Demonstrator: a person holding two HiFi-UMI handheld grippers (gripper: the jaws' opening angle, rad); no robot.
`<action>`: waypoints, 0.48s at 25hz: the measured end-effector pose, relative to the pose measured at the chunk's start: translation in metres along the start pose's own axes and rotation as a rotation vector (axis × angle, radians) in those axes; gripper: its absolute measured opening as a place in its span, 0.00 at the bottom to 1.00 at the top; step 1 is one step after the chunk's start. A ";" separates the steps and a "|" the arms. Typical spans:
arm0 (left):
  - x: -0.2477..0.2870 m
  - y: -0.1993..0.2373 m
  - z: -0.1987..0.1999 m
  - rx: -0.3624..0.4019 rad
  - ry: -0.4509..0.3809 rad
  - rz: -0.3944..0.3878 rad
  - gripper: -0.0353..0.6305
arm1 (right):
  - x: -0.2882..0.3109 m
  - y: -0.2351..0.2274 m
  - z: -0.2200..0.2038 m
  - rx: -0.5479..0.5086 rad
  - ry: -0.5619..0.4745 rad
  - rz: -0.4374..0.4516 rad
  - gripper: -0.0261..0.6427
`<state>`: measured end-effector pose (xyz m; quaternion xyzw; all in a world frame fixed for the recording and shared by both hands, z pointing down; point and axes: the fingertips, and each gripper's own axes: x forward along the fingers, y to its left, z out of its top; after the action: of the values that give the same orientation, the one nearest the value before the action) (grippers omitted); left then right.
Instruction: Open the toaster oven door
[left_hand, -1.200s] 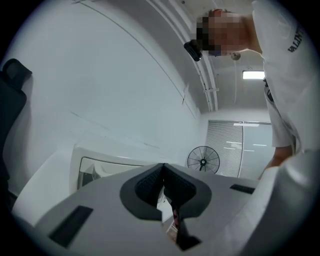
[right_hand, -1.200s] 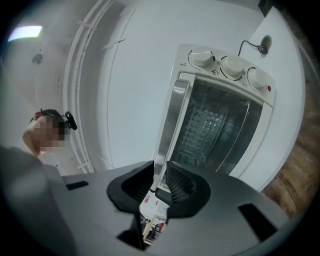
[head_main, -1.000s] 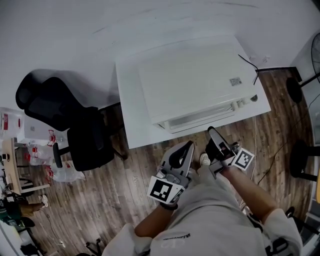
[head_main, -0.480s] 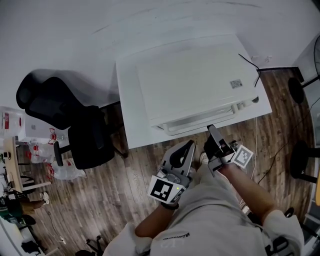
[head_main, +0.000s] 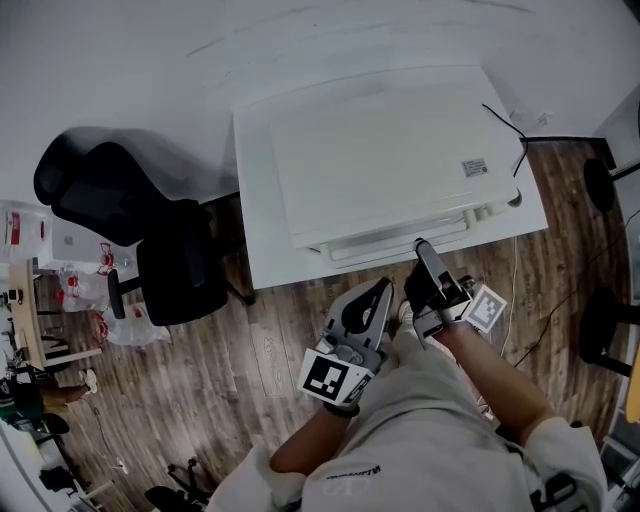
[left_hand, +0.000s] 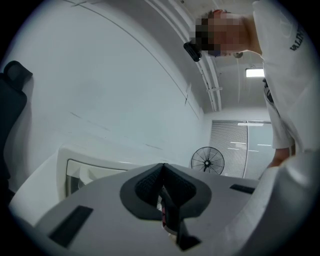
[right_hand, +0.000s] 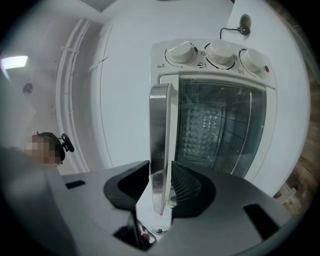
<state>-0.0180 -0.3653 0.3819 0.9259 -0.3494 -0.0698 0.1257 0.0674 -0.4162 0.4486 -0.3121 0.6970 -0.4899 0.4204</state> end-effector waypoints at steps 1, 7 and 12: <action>0.000 -0.001 -0.001 0.000 0.001 0.001 0.06 | 0.001 0.000 0.001 -0.005 0.002 -0.001 0.23; 0.005 -0.004 -0.004 0.002 0.003 0.009 0.06 | 0.002 -0.002 0.002 0.043 -0.020 0.000 0.22; 0.009 -0.009 -0.003 0.006 -0.005 0.006 0.06 | 0.001 -0.001 0.003 0.026 -0.030 -0.017 0.21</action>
<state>-0.0049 -0.3643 0.3822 0.9251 -0.3527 -0.0706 0.1220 0.0693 -0.4191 0.4490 -0.3200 0.6815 -0.4976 0.4307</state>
